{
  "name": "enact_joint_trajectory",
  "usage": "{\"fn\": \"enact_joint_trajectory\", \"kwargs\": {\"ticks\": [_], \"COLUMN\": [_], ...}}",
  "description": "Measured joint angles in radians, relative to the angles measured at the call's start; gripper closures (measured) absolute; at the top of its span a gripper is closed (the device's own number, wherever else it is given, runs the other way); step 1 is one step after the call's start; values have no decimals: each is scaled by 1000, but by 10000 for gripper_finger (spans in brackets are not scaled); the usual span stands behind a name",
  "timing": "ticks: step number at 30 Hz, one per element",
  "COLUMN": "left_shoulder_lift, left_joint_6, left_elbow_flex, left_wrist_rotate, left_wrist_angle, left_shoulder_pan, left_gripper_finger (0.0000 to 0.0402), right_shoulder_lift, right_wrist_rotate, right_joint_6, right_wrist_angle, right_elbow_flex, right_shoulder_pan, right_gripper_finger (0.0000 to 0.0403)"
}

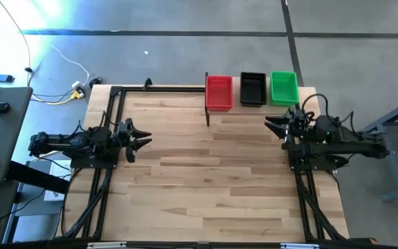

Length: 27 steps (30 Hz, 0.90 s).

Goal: Stack baskets on shelf by color
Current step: Return to Home Position

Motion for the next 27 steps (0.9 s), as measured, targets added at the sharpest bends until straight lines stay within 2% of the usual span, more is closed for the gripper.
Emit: {"fn": "enact_joint_trajectory", "kwargs": {"ticks": [6,15,21,27], "left_shoulder_lift": [0,0,0,0], "left_joint_6": [-9,-10,-16,-16], "left_elbow_flex": [0,0,0,0], "left_wrist_rotate": [-1,-1,-1,0], "left_wrist_angle": [0,0,1,1], "left_shoulder_pan": [0,0,0,0], "left_gripper_finger": [280,280,280,280], "right_shoulder_lift": [-117,-214,-195,-195], "right_wrist_rotate": [-31,-41,-55,-44], "right_joint_6": [0,25,-33,-2], "right_wrist_angle": [57,132,177,177], "right_elbow_flex": [-158,-363,-383,-383], "right_shoulder_pan": [0,0,0,0], "right_gripper_finger": [284,284,284,284]}}
